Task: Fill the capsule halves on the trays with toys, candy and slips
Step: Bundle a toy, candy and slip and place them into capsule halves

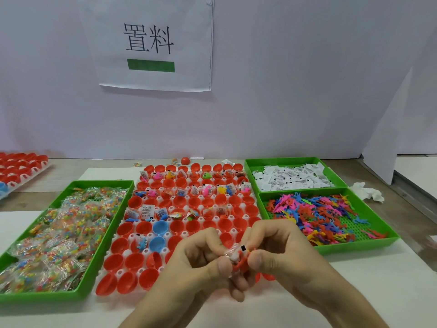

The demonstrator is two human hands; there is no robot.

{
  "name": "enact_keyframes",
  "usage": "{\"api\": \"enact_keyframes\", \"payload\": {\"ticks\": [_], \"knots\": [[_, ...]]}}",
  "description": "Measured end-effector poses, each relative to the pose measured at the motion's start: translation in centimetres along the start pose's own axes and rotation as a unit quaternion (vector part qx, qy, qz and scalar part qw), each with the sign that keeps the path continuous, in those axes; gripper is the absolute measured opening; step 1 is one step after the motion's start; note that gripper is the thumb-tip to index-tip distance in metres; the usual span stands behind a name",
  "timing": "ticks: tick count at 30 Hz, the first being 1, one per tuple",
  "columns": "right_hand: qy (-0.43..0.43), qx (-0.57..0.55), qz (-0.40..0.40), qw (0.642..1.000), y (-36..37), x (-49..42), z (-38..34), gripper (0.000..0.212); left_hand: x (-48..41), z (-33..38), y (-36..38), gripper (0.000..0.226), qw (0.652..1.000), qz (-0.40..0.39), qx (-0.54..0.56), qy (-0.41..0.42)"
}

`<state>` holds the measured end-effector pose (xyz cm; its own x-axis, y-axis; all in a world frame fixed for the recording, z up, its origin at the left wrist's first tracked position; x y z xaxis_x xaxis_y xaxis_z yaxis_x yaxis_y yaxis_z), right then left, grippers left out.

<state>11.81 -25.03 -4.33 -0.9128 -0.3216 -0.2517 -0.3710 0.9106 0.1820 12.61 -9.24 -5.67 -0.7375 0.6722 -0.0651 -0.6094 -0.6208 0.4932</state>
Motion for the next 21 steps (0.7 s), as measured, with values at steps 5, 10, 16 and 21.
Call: {"api": "enact_keyframes", "payload": {"ticks": [5, 10, 16, 21], "knots": [[-0.013, -0.053, 0.006, 0.998, 0.76, -0.04, -0.02, 0.036, -0.04, -0.37, 0.14, 0.030, 0.999, 0.026, 0.025, 0.018], [-0.046, 0.032, 0.067, 0.996, 0.55, -0.29, -0.06, 0.025, 0.01, 0.27, -0.49, 0.043, 0.976, 0.158, -0.101, 0.107], [-0.055, 0.073, 0.098, 0.991, 0.86, -0.30, 0.04, 0.012, 0.40, 0.41, -0.38, 0.027, 0.940, 0.226, -0.189, 0.170], [-0.063, 0.073, 0.113, 0.989, 1.00, -0.26, 0.23, 0.012, 0.53, 0.32, -0.24, 0.028, 0.929, 0.246, -0.206, 0.185]]}}
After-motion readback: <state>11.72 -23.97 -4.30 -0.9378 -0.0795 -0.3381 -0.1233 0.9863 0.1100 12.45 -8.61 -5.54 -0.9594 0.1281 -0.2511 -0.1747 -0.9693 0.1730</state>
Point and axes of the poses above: each hand's wrist, its own x-axis away from the middle knuckle, its own y-axis out of the palm, z = x × y, the point moved 3 cm from there along -x, towards the middle knuckle, and after that the axes turned 7 degrees about -y, right-handed, at the moved point
